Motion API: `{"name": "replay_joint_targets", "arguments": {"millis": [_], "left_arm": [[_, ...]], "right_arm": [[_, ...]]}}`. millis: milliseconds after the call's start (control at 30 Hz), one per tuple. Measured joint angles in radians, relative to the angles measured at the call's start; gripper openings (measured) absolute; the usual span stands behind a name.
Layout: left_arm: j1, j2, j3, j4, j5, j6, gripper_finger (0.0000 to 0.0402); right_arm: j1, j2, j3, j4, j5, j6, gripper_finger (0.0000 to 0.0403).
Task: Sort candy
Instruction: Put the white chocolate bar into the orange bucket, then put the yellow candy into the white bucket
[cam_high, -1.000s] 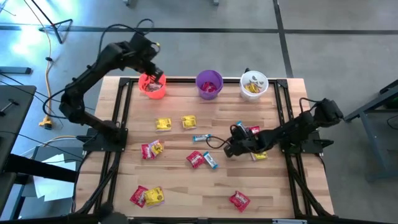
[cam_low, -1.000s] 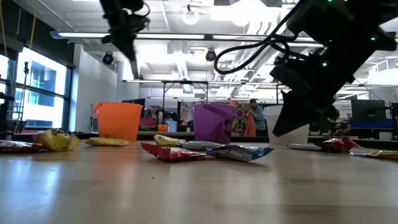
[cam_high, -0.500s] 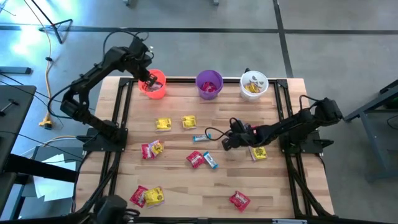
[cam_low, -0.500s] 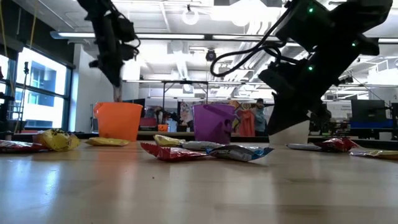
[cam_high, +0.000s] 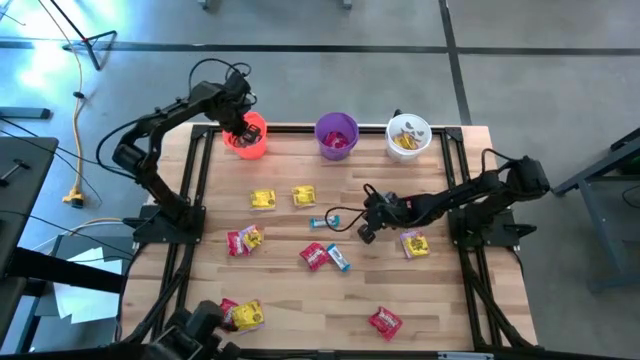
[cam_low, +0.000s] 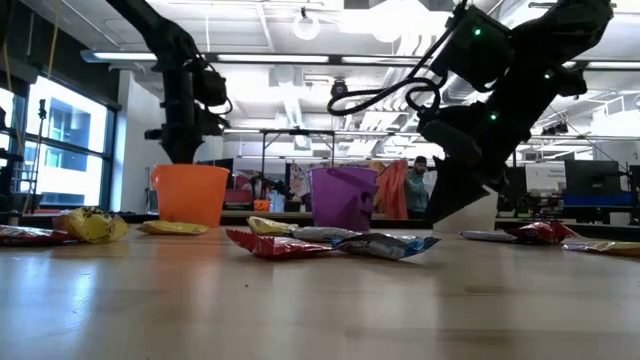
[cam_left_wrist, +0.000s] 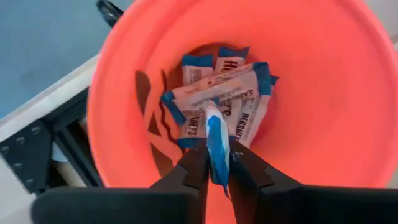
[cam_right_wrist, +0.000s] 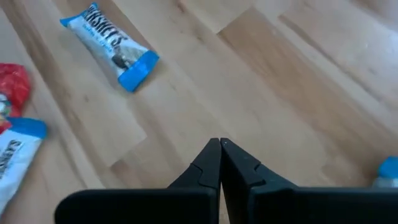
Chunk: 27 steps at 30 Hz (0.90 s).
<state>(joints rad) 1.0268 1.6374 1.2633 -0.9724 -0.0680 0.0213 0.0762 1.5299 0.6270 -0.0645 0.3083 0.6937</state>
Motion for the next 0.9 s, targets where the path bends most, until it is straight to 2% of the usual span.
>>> {"name": "replay_joint_targets", "arguments": {"millis": [100, 300, 533, 700, 900], "left_arm": [[-0.015, -0.016, 0.000, 0.002, -0.041, -0.018, 0.0065], [-0.035, -0.103, 0.000, 0.010, -0.055, -0.046, 0.0109], [-0.105, -0.360, -0.059, 0.057, -0.004, -0.026, 0.0117], [-0.219, -0.542, -0.140, 0.012, 0.002, 0.015, 0.0117], [-0.411, -0.654, -0.207, -0.125, 0.068, -0.054, 0.0117]], "right_arm": [[-0.021, 0.000, 0.000, 0.020, -0.013, -0.039, 0.0000], [-0.072, 0.000, 0.000, 0.080, -0.057, -0.132, 0.0000], [-0.120, 0.000, 0.000, 0.127, -0.069, -0.153, 0.0000], [-0.144, 0.000, 0.000, 0.182, -0.072, -0.153, 0.0000], [-0.184, 0.000, 0.000, 0.187, -0.081, -0.153, 0.0000]]}}
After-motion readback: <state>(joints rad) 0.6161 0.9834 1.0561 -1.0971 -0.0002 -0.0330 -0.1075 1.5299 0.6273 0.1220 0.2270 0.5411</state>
